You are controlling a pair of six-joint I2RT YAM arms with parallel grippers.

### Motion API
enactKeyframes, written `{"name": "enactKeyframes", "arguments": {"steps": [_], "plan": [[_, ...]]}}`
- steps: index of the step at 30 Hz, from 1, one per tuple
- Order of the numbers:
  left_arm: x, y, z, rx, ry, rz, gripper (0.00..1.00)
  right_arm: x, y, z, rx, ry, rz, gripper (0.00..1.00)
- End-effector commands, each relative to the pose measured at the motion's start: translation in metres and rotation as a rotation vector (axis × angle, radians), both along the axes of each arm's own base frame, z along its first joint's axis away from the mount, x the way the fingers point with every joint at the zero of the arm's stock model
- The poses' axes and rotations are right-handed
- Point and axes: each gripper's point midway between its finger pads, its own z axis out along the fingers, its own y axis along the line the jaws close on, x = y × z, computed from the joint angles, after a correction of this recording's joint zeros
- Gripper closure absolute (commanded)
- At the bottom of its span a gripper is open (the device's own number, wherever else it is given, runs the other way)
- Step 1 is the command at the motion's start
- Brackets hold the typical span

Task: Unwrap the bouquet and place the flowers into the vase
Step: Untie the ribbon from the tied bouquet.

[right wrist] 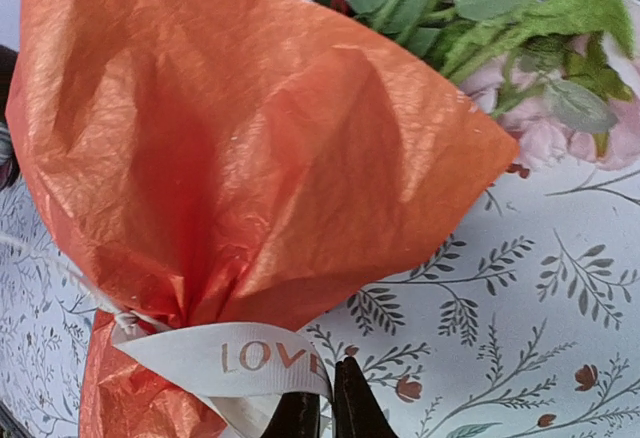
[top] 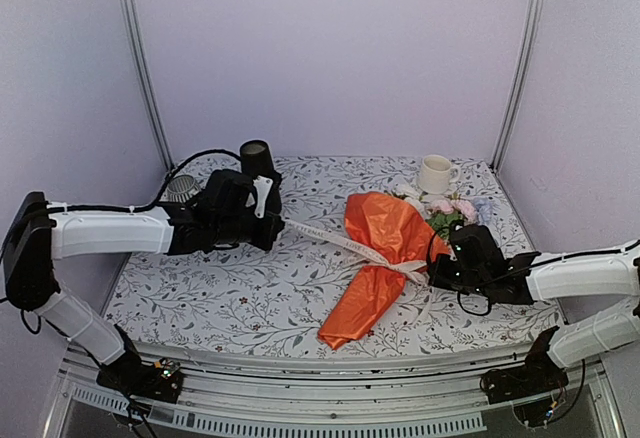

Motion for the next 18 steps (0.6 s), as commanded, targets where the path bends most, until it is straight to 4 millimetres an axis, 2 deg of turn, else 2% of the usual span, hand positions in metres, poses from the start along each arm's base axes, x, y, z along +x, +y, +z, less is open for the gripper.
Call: {"name": "enactKeyframes", "arguments": {"steps": [1, 4, 5, 8, 14, 18], "plan": [[0.006, -0.022, 0.007, -0.056, -0.055, -0.098, 1.00, 0.005, 0.035, 0.009, 0.014, -0.004, 0.178, 0.89], [0.004, -0.026, 0.009, -0.091, -0.077, -0.123, 1.00, 0.007, 0.042, 0.005, -0.003, 0.017, 0.207, 0.88], [-0.001, -0.027, 0.005, -0.107, -0.076, -0.141, 1.00, 0.008, 0.042, 0.004, -0.007, 0.020, 0.207, 0.88], [-0.010, -0.027, 0.010, -0.165, -0.122, -0.174, 1.00, 0.010, 0.044, 0.003, -0.015, 0.027, 0.207, 0.87], [-0.017, -0.014, 0.013, -0.235, -0.165, -0.127, 1.00, 0.011, 0.041, 0.015, -0.020, 0.016, 0.192, 0.82], [-0.019, -0.014, 0.018, -0.241, -0.177, -0.128, 1.00, 0.005, 0.037, 0.034, 0.023, -0.040, 0.201, 0.62]]}}
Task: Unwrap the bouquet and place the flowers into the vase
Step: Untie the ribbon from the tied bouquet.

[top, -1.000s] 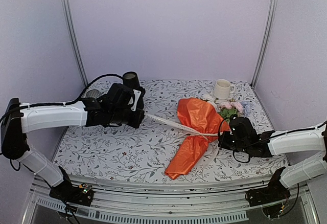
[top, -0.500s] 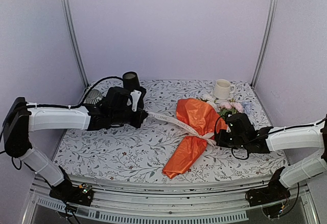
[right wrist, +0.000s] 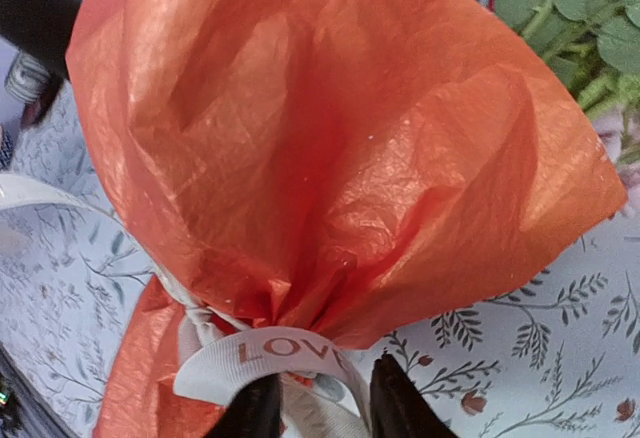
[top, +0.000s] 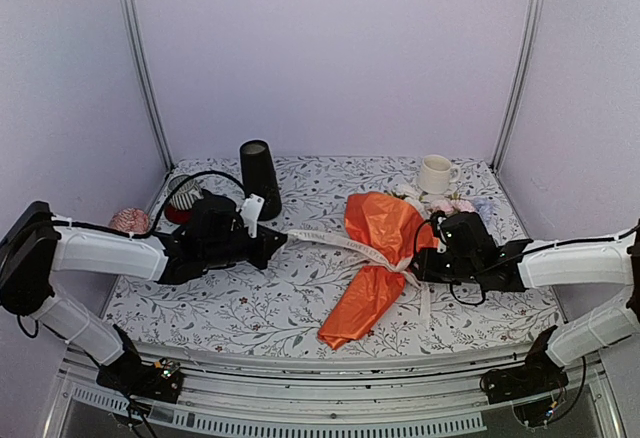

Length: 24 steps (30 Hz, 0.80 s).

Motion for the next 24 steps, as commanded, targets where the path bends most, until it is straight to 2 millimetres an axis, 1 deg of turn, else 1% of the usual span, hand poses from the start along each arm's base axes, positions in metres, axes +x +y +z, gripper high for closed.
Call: {"name": "enactKeyframes", "arguments": {"steps": [1, 4, 9, 14, 17, 21, 24], "plan": [[0.005, -0.005, 0.034, -0.089, -0.087, 0.007, 1.00, -0.005, -0.002, 0.029, 0.056, -0.073, 0.018, 0.60], [0.003, -0.002, 0.037, -0.087, -0.102, 0.009, 1.00, -0.010, -0.009, 0.034, 0.069, -0.085, 0.008, 0.60], [0.001, -0.003, 0.039, -0.091, -0.116, -0.001, 1.00, -0.021, -0.015, 0.029, 0.102, -0.077, 0.001, 0.60], [-0.001, -0.004, 0.040, -0.086, -0.126, -0.006, 1.00, -0.036, -0.023, 0.007, 0.088, -0.026, 0.013, 0.61], [-0.001, -0.005, 0.040, -0.081, -0.130, -0.008, 1.00, -0.047, -0.024, -0.006, 0.113, -0.014, 0.044, 0.62], [-0.001, -0.008, 0.037, -0.071, -0.129, -0.016, 1.00, -0.061, -0.023, -0.016, 0.175, -0.039, 0.100, 0.61], [-0.002, -0.009, 0.037, -0.066, -0.131, -0.018, 1.00, -0.066, -0.024, -0.022, 0.175, -0.029, 0.111, 0.61]]}}
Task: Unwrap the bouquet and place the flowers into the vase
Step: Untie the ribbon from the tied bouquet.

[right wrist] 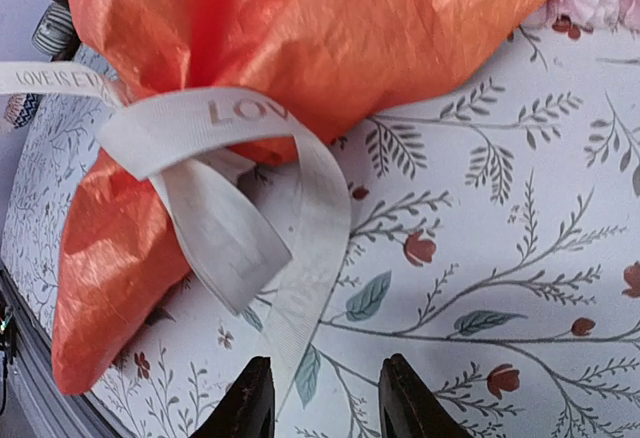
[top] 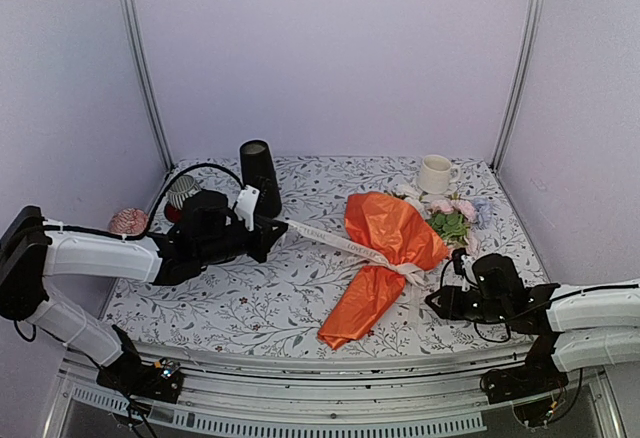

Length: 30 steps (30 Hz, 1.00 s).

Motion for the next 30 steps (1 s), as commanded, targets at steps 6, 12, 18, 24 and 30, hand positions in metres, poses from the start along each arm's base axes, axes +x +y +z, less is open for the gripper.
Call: {"name": "enactKeyframes", "arguments": {"steps": [6, 12, 18, 24, 30], "plan": [[-0.001, -0.004, 0.003, 0.013, -0.036, -0.002, 1.00, 0.003, 0.004, -0.002, 0.032, -0.024, 0.004, 0.65], [-0.001, -0.004, 0.002, 0.020, -0.039, -0.001, 1.00, 0.013, 0.003, -0.004, 0.007, -0.026, -0.040, 0.68], [-0.002, -0.004, 0.002, 0.024, -0.040, 0.000, 1.00, 0.020, -0.001, 0.007, 0.046, -0.109, -0.069, 0.65], [-0.002, -0.005, 0.001, 0.023, -0.038, 0.000, 1.00, 0.028, 0.006, 0.011, 0.017, -0.127, -0.012, 0.62], [-0.003, -0.008, -0.001, 0.029, -0.034, -0.008, 1.00, 0.034, 0.009, 0.006, -0.002, -0.133, 0.000, 0.62]]}}
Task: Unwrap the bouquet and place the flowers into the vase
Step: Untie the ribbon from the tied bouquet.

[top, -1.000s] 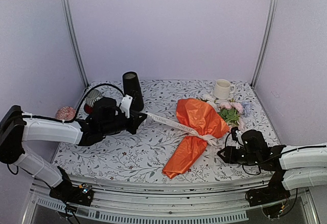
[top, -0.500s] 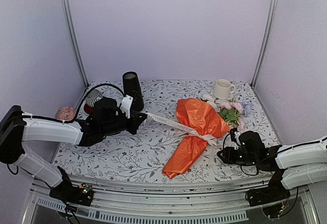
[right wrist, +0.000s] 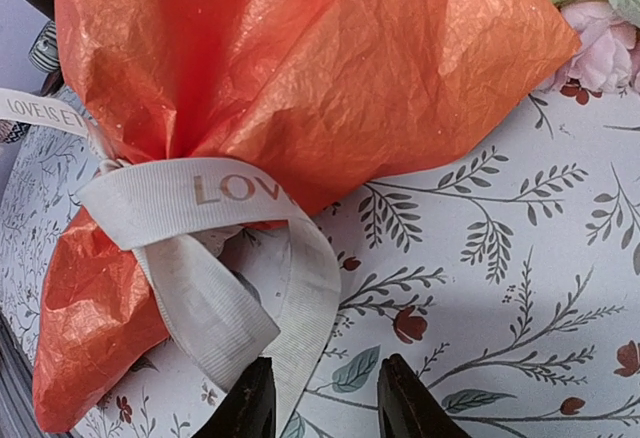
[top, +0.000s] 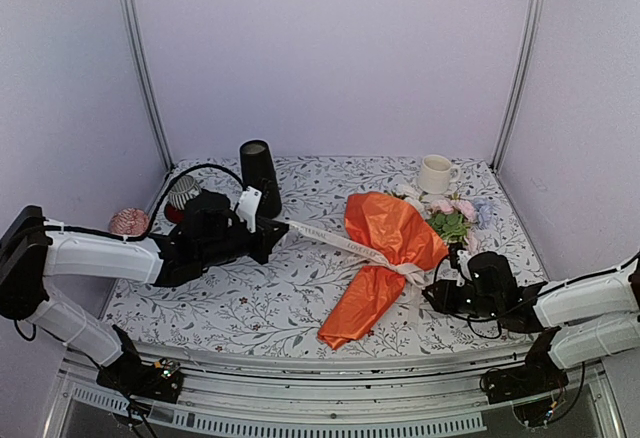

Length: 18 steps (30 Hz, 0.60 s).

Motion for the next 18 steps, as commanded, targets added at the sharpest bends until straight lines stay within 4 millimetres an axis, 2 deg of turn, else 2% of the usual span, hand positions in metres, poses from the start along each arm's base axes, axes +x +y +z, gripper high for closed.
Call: {"name": "enactKeyframes", "arguments": {"steps": [1, 9, 18], "plan": [[-0.002, -0.007, 0.000, 0.009, -0.017, -0.015, 1.00, 0.013, 0.009, 0.011, 0.012, -0.050, 0.024, 0.62], [-0.002, -0.006, -0.001, 0.015, -0.019, -0.011, 1.00, 0.019, 0.018, 0.000, -0.001, -0.031, 0.053, 0.63], [-0.001, -0.005, 0.000, 0.020, -0.023, -0.004, 1.00, 0.023, 0.007, -0.007, 0.023, -0.015, 0.012, 0.64]]}}
